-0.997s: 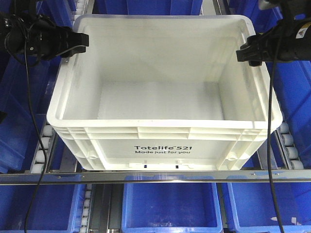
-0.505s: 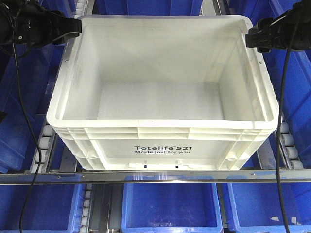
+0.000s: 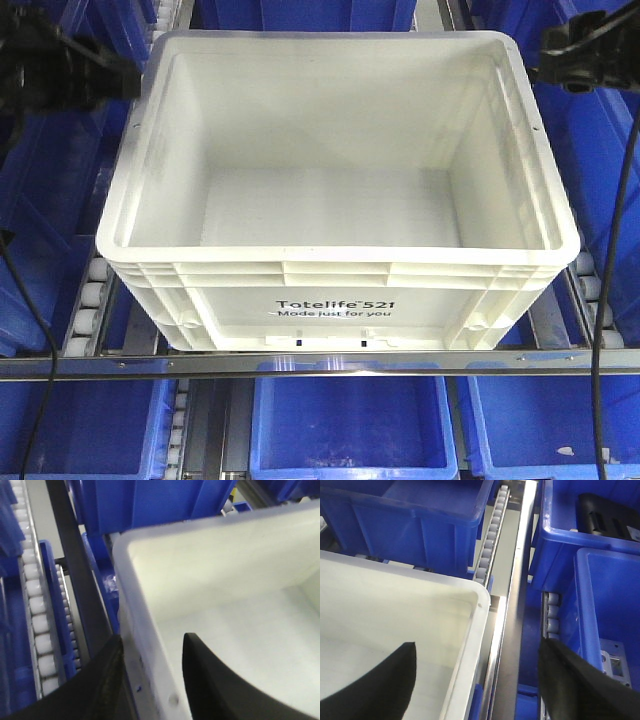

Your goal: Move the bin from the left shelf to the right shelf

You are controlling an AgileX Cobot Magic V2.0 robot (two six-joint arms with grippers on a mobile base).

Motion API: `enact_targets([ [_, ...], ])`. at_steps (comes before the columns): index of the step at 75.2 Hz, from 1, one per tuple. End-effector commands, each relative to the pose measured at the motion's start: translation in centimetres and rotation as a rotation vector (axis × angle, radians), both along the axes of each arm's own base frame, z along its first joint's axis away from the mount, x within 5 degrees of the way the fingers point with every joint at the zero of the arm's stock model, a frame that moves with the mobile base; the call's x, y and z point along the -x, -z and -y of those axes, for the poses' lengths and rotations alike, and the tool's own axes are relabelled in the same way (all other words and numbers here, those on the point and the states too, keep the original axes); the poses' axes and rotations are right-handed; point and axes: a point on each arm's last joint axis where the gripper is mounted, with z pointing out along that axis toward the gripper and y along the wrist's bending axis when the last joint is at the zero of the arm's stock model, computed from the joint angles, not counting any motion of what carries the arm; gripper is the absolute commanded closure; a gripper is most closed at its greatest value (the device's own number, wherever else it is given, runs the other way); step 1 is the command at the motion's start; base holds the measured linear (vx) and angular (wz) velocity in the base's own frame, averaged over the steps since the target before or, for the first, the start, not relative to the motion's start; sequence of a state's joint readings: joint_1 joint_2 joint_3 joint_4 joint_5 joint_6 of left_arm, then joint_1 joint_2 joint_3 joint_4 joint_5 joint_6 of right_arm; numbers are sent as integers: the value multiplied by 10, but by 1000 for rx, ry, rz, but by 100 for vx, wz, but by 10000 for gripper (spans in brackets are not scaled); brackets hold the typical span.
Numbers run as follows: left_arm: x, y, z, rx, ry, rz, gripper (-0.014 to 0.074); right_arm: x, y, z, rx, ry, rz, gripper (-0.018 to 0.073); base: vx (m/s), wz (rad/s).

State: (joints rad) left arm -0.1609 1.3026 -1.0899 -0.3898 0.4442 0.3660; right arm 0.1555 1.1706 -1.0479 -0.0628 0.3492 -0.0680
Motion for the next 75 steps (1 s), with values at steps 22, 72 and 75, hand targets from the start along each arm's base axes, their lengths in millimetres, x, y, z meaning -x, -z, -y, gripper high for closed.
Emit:
enact_targets([
  [22, 89, 25, -25, 15, -112, 240, 325, 61, 25, 8, -65, -14, 261, 57, 0, 0],
  [72, 196, 55, -47, 61, -163, 578, 325, 167, 68, 23, 58, -52, 543, 57, 0, 0],
  [75, 195, 56, -47, 66, -169, 574, 325, 164, 68, 23, 50, -52, 542, 57, 0, 0],
])
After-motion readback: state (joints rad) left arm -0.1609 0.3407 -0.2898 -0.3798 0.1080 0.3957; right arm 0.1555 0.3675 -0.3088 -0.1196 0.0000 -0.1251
